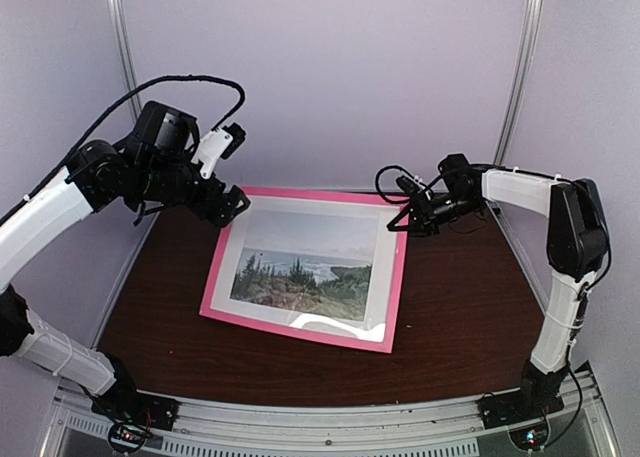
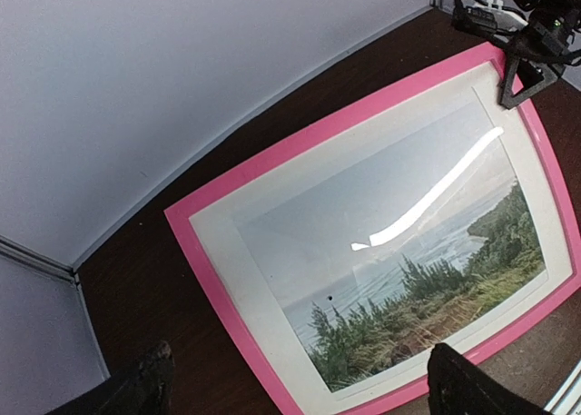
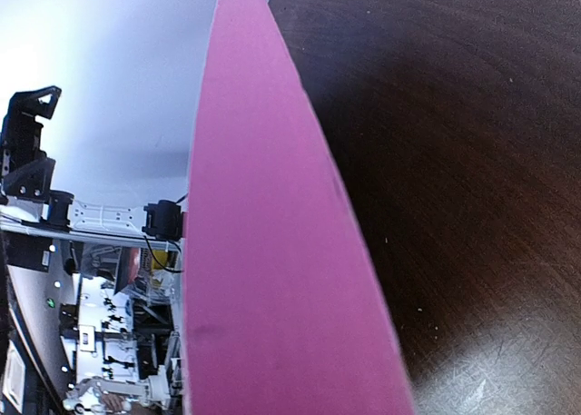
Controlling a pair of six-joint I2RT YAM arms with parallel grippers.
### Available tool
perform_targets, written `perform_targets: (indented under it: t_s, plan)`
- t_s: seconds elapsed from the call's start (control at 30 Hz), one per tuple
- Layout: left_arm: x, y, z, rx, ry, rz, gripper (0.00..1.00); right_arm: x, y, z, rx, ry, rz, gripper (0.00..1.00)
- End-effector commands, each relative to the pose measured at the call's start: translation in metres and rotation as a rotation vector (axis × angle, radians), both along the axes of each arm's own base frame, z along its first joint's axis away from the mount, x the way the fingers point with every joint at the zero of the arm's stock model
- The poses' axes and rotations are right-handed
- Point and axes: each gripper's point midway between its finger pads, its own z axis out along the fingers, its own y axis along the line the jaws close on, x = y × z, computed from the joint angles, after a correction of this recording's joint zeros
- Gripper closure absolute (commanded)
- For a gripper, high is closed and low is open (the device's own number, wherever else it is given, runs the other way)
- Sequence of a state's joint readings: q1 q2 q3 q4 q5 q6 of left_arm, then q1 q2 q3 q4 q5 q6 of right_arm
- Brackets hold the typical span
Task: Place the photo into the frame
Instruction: Turn over the photo frame.
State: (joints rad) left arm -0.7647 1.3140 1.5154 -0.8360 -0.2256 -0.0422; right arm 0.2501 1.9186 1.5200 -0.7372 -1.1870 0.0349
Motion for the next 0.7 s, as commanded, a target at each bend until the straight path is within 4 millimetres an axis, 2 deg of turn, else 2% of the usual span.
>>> perform_targets:
  t_s: [0.0,0.23,0.53,0.67]
  plan:
    - [0.0,-0.006,0.008,-0.081,-0.014,-0.009,0.02,0.034,-0.024,-0.03,-0.105,-0.001,-0.104,0.85]
    - [-0.001,-0.012,-0.012,-0.076,0.038,-0.026,0.02,0.058,-0.035,-0.055,-0.083,0.066,-0.161,0.75]
    - [-0.008,-0.008,-0.031,-0.069,0.081,-0.017,0.02,0.079,-0.055,-0.093,-0.092,0.155,-0.231,0.65]
    - [-0.009,-0.008,-0.042,-0.063,0.108,-0.011,0.02,0.087,-0.062,-0.103,-0.102,0.177,-0.253,0.59]
